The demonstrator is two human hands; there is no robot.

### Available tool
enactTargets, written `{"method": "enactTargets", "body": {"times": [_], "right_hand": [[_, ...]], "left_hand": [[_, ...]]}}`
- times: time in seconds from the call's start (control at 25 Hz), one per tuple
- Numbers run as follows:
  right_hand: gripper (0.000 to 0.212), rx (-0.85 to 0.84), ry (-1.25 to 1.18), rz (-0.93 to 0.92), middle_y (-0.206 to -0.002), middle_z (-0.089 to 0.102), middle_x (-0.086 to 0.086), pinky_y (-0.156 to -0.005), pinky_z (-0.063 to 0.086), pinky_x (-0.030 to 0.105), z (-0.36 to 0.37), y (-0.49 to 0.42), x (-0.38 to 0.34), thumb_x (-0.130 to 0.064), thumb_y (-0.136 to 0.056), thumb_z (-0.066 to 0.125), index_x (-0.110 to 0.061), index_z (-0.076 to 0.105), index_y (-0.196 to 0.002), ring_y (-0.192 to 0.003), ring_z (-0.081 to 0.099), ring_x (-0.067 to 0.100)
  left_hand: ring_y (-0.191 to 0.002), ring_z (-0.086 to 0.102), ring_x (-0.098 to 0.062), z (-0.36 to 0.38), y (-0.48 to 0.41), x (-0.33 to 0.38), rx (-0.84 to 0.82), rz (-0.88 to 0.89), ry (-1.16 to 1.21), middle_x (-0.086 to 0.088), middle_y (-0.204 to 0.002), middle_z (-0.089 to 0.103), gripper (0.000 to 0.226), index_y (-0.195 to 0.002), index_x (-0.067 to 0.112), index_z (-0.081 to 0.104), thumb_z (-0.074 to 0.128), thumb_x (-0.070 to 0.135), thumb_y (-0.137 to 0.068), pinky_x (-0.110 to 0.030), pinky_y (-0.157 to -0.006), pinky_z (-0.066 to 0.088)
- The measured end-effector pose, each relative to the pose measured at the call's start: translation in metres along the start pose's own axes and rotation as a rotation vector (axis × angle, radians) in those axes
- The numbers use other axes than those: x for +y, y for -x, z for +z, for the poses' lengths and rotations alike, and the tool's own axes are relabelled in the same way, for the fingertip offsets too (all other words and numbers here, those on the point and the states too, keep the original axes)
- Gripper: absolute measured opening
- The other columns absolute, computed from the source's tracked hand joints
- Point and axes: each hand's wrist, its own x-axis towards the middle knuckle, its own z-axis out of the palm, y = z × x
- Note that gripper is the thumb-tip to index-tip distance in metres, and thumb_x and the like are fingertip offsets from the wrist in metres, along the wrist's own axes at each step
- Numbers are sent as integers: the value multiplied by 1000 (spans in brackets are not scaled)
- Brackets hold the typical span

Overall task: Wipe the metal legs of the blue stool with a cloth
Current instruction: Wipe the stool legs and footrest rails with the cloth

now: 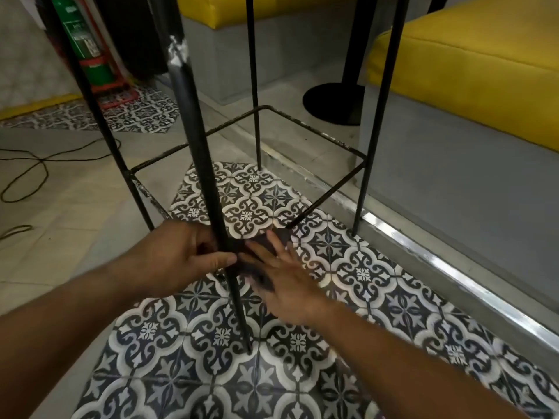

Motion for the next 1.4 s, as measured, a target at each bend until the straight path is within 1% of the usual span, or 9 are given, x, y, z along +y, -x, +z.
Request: {"method": "enactTargets", "body": {"times": [0.24,0.44,0.52,0.64,0.84,0.96,1.04,1.24,1.4], "right_hand": [[41,61,139,229,-141,45,-9,-112,-14,56,-2,-40,0,-36,-94,45,-28,46,-134,-144,5,15],[58,-146,8,52,-156,1,-30,-114,-4,48,0,-7,-14,-42,-97,36,-62,4,-141,-141,-27,7],[56,-261,156,9,-158,2,-24,-115,-2,51,-20,-18,-5,-43,-99,36,-54,6,-145,-143,-21,10],[66,-274,293,65,-160,5,-11,-115,0,60,-18,-21,-20,-34,-95,46,-31,12,-152,-144,-19,15],[73,-190,144,184,-159,-12,-11,-118,-7,44,5,5,-50,-31,-96,41,-27,-5,-153,-137,-31,11],[66,-26,-191,352,-159,20,-7,-114,28,45,14,17,-73,-28,-98,40,-38,3,-152,-144,17,17],[53,88,-382,453,-125,58,-7,-87,54,33,21,30,-90,-30,-99,39,-48,20,-145,-104,60,8],[29,99,-714,690,-81,69,4,-66,52,34,24,48,-115,-45,-99,40,-33,65,-91,-69,65,17],[49,-10,-709,839,-93,73,-5,-77,47,25,-8,68,-107,-60,-96,32,-29,70,-97,-86,66,6]], "left_hand": [[-53,58,0,9,-3,-6,26,49,71,20,-63,65,12,-72,45,65,66,55,-79,-19,-49,40],[-56,60,0,6,-4,-7,9,92,44,16,-61,65,20,-71,34,63,67,48,-84,-21,-49,43],[-58,61,-4,7,-7,-9,4,72,27,9,-64,66,21,-76,31,65,66,50,-84,-31,-52,48],[-53,57,2,8,-7,-11,13,70,33,18,-61,64,21,-71,34,62,67,51,-83,-19,-49,38],[-60,58,16,5,-4,-5,-12,78,99,38,-64,61,19,-71,37,59,68,46,-84,-4,-46,38],[-60,56,18,6,-3,-3,1,58,109,35,-63,61,17,-73,38,59,68,48,-84,-6,-45,38],[-57,57,14,6,-1,-2,15,33,91,30,-60,62,18,-73,38,60,67,49,-84,-14,-50,37],[-55,53,3,8,0,-1,29,-8,23,16,-61,59,22,-72,38,60,64,56,-84,-20,-49,35],[-61,53,2,10,8,-3,46,0,-29,14,-66,57,27,-73,40,55,56,64,-84,-21,-52,38]]}}
